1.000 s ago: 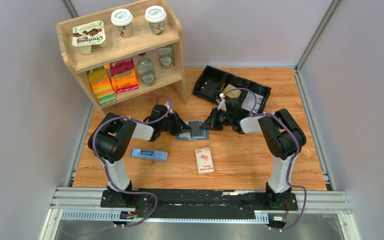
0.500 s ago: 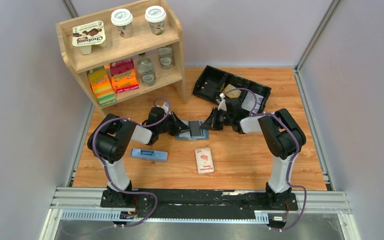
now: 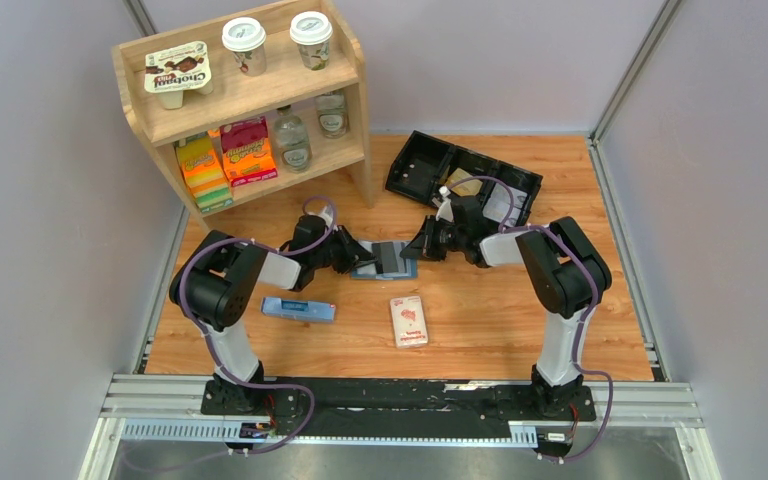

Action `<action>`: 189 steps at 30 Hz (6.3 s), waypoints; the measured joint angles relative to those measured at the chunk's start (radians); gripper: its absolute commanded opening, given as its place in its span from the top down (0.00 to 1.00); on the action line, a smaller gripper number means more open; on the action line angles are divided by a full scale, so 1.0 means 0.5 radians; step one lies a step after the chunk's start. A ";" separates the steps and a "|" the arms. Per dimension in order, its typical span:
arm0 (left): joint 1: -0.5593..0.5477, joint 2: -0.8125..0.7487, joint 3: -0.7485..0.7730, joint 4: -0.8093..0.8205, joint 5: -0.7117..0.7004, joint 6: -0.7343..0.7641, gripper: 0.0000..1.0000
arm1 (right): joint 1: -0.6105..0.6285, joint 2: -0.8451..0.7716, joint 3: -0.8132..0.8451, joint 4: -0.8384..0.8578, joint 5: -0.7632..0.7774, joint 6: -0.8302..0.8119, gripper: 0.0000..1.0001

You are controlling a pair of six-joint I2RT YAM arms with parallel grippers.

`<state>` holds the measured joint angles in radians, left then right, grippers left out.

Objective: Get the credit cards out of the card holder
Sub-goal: Remove the credit card from the card holder, then place the credit card in the storage box, then remove the credit card from the card holder.

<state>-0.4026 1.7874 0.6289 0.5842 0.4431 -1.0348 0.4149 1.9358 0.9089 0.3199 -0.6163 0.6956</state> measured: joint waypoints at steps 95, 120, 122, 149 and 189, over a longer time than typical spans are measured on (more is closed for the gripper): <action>-1.095 -0.820 0.567 -1.292 -1.598 2.593 1.00 | 0.255 -0.626 0.560 -1.238 0.397 0.642 0.92; -0.581 -0.845 0.567 -1.371 -1.129 1.476 0.54 | -0.089 -0.420 0.517 -0.592 0.990 0.354 1.00; -0.511 -0.824 0.567 -1.379 -1.033 1.380 0.54 | -0.089 -0.325 0.565 -0.533 1.065 0.332 1.00; -0.345 -0.718 0.598 -1.537 -0.654 1.046 0.54 | -0.018 0.507 1.291 -0.291 1.640 0.198 0.62; -0.235 -0.196 0.740 -1.754 -0.711 0.950 0.70 | 0.491 -0.455 0.098 -0.682 1.012 -0.159 0.54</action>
<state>-0.5201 1.6894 0.9989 -0.2928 0.0875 -0.5598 0.6601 1.7084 0.9581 -0.0212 -0.1104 0.6163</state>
